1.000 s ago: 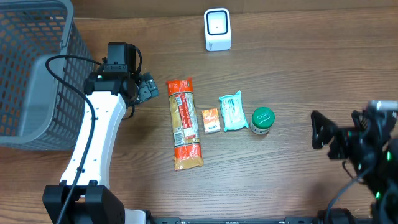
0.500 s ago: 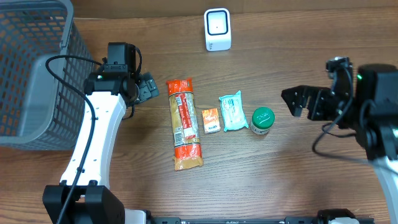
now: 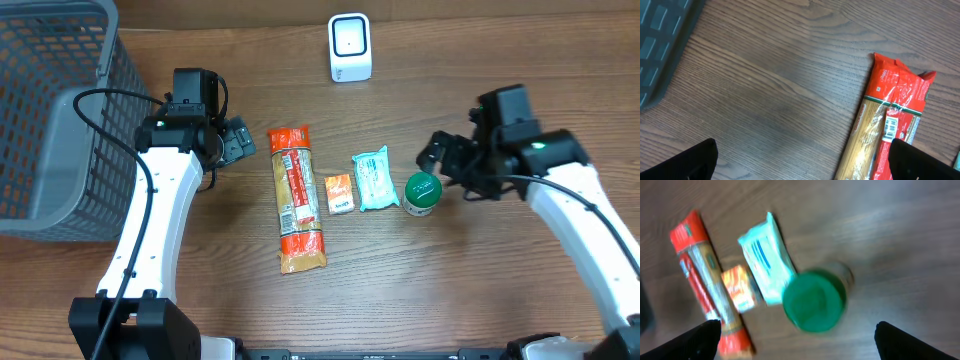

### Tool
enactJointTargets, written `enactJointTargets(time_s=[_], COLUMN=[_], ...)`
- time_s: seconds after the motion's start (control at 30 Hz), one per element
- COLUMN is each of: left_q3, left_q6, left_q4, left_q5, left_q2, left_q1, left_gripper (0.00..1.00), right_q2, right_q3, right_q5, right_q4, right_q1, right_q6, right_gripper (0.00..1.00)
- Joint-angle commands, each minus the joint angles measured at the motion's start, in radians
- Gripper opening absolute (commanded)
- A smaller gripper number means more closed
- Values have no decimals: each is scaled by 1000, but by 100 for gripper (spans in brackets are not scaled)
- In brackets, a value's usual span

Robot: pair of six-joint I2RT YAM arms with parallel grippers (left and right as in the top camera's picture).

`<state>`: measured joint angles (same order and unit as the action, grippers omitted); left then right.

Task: Scan the item barcode
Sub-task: 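Move the right gripper from rest over the green jar, then lower the right gripper around the green jar and close on it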

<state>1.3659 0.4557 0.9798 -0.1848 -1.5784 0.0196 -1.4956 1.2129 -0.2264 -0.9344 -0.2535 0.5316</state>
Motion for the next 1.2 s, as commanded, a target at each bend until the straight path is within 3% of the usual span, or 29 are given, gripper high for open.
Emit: enactJointTargets(time_s=[0.0, 0.13, 0.17, 0.2, 0.23, 0.33, 0.6, 0.83, 1.17], left_q3=[2, 2, 2, 2, 2, 2, 2, 2, 2], left_q6=[-14, -14, -14, -14, -14, -14, -14, -14, -14], left_q4=[-1, -1, -1, -1, -1, -1, -1, -1, -1], left_q5=[-13, -13, -13, -13, -13, -13, -13, -13, -13], left_q2=[-5, -5, -5, -5, -5, -5, -5, -5, -5], left_q1=[0, 0, 0, 0, 0, 0, 0, 0, 0], left_gripper=[100, 100, 100, 100, 100, 100, 100, 100, 100], right_q2=[-34, -49, -53, -55, -58, -66, -72, -81, -196], right_q3=[19, 19, 19, 18, 17, 17, 2, -24, -24], right_q5=[111, 70, 83, 98, 124, 209, 231, 316, 293], right_q4=[97, 122, 117, 110, 92, 18, 16, 8, 5], right_q1=[-63, -84, -86, -86, -86, -86, -114, -164, -180], right_q6=[72, 83, 101, 134, 190, 354, 432, 520, 543], right_gripper=[100, 97, 79, 71, 71, 83, 100, 100, 100])
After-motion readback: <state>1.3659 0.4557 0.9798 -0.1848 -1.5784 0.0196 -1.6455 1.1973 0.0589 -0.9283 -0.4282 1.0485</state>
